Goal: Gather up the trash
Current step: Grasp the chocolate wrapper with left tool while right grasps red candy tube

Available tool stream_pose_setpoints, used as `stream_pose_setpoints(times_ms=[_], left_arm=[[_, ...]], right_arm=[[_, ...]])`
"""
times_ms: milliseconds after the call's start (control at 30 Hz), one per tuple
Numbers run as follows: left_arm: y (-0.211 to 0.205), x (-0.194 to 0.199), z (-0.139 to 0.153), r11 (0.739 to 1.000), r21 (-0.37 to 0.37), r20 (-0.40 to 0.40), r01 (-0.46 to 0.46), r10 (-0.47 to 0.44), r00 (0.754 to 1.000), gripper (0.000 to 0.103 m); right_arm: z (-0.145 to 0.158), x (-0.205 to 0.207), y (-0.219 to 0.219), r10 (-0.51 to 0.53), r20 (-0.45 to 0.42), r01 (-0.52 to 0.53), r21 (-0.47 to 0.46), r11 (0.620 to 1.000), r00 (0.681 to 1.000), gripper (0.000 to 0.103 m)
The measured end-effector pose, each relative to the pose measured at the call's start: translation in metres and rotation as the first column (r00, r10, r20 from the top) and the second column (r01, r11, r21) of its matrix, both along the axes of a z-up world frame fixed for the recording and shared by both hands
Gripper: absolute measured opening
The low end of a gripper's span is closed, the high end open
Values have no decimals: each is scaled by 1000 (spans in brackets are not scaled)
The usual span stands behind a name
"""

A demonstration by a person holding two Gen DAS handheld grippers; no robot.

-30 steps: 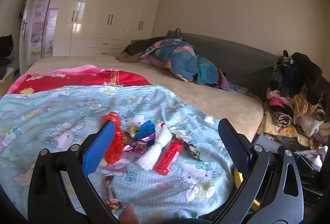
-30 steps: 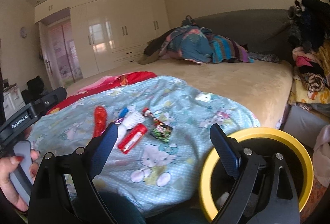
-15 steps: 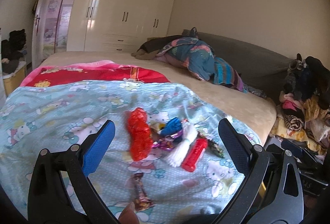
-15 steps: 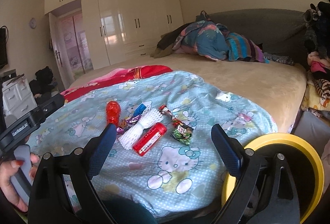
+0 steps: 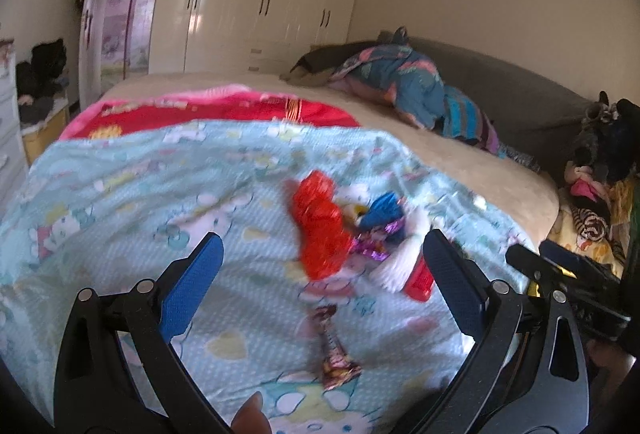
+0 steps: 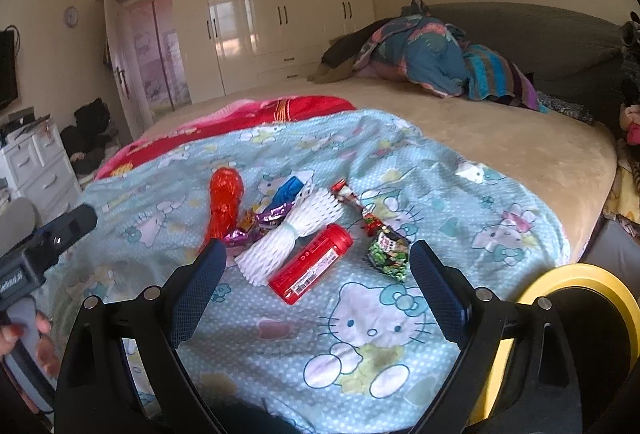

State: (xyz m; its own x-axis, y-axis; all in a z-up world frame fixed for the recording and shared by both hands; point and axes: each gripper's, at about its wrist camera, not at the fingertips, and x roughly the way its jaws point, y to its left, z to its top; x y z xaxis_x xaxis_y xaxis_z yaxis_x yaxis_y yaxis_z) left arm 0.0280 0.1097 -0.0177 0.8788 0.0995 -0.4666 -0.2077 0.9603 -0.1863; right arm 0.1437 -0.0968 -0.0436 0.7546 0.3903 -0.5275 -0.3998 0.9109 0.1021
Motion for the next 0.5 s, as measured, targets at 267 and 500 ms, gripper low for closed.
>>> stream_pose_setpoints(times_ms=[267,500], left_arm=[[9,2,-27,999,-28,-95,17,-20,995,92],[8,6,-50,996,-73,-183,50,-63,981,76]], right_arm=[[-28,33,16,6,-113,-11,-48,999,994,90],[-51,57,27,15,-184,-33,-95,995,983,88]])
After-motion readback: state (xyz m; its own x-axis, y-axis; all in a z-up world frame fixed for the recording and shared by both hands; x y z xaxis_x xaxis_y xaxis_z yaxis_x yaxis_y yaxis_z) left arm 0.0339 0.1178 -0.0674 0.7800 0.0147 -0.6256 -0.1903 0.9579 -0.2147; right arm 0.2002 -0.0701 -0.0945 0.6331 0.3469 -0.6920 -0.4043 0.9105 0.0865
